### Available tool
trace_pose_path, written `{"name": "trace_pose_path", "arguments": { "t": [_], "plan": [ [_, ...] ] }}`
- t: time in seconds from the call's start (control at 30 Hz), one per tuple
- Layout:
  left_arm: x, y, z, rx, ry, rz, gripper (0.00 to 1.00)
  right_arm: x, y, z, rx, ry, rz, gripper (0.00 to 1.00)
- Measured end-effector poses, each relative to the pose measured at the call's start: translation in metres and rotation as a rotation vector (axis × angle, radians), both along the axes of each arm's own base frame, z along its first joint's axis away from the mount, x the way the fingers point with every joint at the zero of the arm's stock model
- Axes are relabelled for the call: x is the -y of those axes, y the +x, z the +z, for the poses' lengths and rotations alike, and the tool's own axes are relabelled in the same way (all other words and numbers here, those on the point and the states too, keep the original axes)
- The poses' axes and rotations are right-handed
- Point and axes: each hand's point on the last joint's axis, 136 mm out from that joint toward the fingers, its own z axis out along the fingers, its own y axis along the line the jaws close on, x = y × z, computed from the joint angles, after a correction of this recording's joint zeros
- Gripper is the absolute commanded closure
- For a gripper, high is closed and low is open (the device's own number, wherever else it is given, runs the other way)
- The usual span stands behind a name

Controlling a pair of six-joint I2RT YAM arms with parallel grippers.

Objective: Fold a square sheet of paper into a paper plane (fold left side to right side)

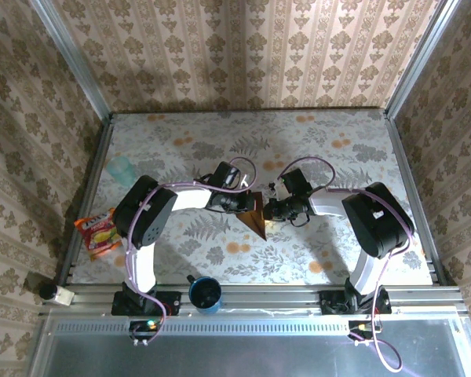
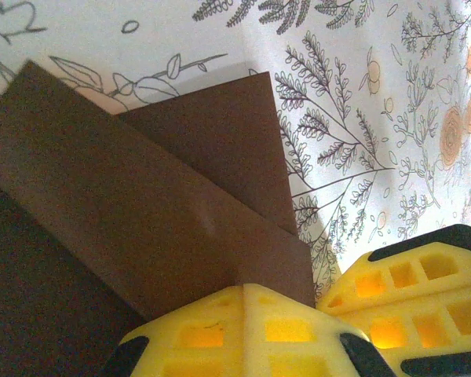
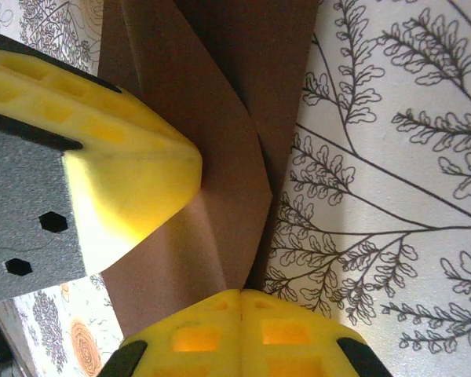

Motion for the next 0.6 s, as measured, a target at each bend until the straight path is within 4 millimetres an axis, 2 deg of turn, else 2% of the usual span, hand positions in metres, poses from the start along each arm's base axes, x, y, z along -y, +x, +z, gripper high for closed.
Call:
{"name": "trace_pose_path", "arguments": {
  "t": [0.3, 0.6],
  "plan": [
    [-0.0005, 0.0002, -0.0003, 0.007, -0.005, 0.001, 1.0, -0.001, 0.0005, 0.0016, -0.004, 0.004, 0.001, 0.98],
    [-0.0008, 0.0004, -0.0005, 0.008, -0.003, 0.003, 1.0, -0.0005, 0.0003, 0.0086, -0.037, 0.012, -0.032, 0.75]
  ]
}}
